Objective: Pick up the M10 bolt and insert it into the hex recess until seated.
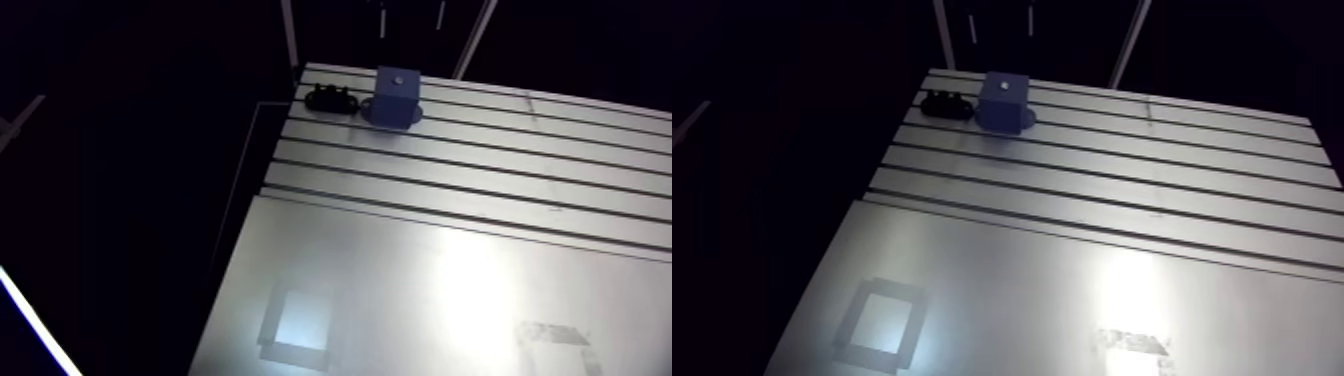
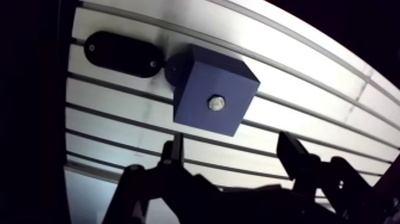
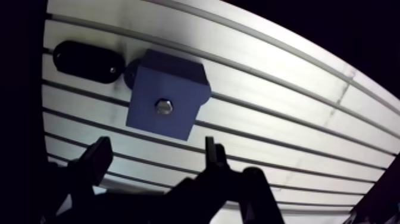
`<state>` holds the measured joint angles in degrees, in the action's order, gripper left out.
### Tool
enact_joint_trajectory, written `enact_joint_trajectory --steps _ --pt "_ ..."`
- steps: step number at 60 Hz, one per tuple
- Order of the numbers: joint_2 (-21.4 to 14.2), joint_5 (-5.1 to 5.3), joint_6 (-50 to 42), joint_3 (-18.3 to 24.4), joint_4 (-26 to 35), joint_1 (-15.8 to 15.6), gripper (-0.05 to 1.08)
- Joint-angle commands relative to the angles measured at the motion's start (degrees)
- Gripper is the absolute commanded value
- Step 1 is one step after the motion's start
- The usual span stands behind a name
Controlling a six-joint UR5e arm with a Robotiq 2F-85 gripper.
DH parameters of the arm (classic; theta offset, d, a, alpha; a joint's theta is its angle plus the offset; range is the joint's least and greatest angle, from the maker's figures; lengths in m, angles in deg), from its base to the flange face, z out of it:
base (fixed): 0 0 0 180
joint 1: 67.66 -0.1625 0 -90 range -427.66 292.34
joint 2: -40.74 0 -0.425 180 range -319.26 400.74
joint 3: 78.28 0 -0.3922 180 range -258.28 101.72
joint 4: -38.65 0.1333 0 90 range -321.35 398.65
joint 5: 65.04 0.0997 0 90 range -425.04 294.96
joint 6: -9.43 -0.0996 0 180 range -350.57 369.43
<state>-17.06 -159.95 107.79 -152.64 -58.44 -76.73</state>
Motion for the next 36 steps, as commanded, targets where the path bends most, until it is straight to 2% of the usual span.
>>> enact_joint_trajectory --steps 1,2,6,18,36 --pt "-0.9 3.22 -16.4 -1.3 -0.5 0.0 1.07" --pt "-0.9 3.80 -16.9 -1.5 -0.8 0.0 1.08" --pt "-1.1 4.15 -18.1 -2.7 -2.8 -0.2 1.08" --pt "-1.0 4.17 -20.5 -3.5 -5.0 -0.2 1.08" --pt "-1.1 3.64 -17.8 -3.8 -5.2 0.2 1.08"
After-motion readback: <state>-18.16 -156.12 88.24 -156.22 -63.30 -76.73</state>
